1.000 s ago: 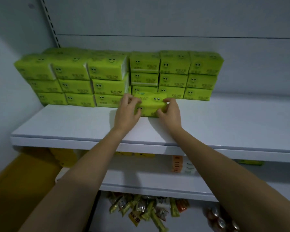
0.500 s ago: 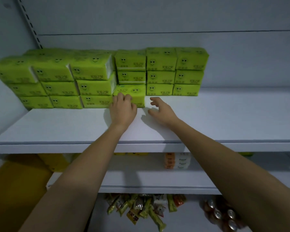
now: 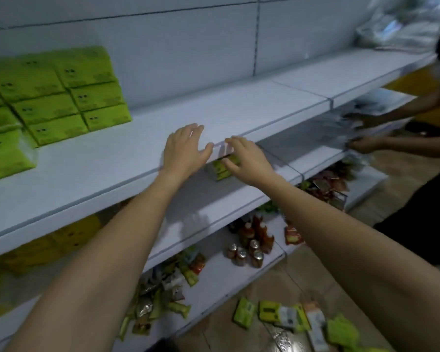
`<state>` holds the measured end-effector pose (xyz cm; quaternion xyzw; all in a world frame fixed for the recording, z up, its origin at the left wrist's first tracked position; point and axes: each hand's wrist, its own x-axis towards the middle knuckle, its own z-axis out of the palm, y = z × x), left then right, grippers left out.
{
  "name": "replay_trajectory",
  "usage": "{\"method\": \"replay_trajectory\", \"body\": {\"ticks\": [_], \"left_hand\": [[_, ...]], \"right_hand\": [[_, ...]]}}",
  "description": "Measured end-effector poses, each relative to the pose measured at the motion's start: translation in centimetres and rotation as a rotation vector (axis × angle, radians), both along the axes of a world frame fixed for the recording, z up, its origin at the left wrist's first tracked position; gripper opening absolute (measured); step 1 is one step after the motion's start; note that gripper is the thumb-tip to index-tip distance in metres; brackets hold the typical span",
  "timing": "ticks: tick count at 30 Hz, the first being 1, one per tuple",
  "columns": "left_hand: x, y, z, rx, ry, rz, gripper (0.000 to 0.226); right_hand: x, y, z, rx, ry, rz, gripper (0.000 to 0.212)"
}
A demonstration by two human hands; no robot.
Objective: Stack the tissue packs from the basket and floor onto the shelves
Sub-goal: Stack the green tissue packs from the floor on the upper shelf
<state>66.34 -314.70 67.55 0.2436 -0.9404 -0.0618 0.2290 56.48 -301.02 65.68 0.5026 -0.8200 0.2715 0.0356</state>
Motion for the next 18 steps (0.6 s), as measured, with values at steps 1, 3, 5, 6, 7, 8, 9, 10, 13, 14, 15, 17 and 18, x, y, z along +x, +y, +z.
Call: {"method": "replay_trajectory", "body": {"ticks": [1, 3, 5, 6, 7, 8, 9, 10, 13, 14, 15, 17, 18], "left_hand": [[-2.0, 2.5, -0.4, 0.007, -0.011, -0.055, 0.054], [-5.8, 7.5, -1.9, 0.008, -0.041, -0.167, 0.056], [-9.0, 12.6, -4.1, 0.031, -0.086, -0.252, 0.056], [-10.3, 15.1, -5.4, 0.059, -0.107, -0.287, 0.056], [-11.5, 17.7, -6.9, 0.083, -0.127, -0.324, 0.055], [-12.6, 20.1, -8.4, 0.102, -0.153, -0.36, 0.055], [-13.5, 22.4, -10.1, 0.122, -0.184, -0.393, 0.054], [-14.3, 24.6, -12.1, 0.146, -0.227, -0.42, 0.054], [-15.6, 30.4, -18.9, 0.238, -0.37, -0.486, 0.062], [-15.8, 32.2, -21.3, 0.262, -0.422, -0.511, 0.063], [-15.9, 33.8, -23.6, 0.29, -0.484, -0.526, 0.061], [-15.9, 36.6, -28.3, 0.375, -0.63, -0.546, 0.058], [-15.9, 37.6, -30.8, 0.425, -0.688, -0.562, 0.06]], "right_hand": [[-1.6, 2.8, -0.6, 0.023, 0.003, -0.051, 0.054], [-4.5, 8.2, -2.3, 0.056, -0.017, -0.136, 0.056], [-6.6, 13.4, -4.5, 0.079, -0.053, -0.207, 0.057], [-7.5, 15.9, -5.9, 0.093, -0.07, -0.244, 0.057], [-8.2, 18.5, -7.4, 0.108, -0.084, -0.281, 0.057], [-8.8, 21.0, -9.0, 0.125, -0.102, -0.316, 0.057], [-9.2, 23.4, -10.7, 0.141, -0.126, -0.347, 0.057], [-9.5, 25.8, -12.5, 0.155, -0.159, -0.376, 0.056], [-9.4, 32.5, -18.8, 0.195, -0.286, -0.467, 0.053], [-9.2, 34.5, -21.2, 0.216, -0.332, -0.499, 0.054], [-8.9, 36.4, -23.6, 0.238, -0.375, -0.532, 0.054], [-8.0, 39.7, -28.4, 0.3, -0.489, -0.604, 0.054], [-7.6, 41.1, -30.8, 0.336, -0.555, -0.637, 0.054]]}}
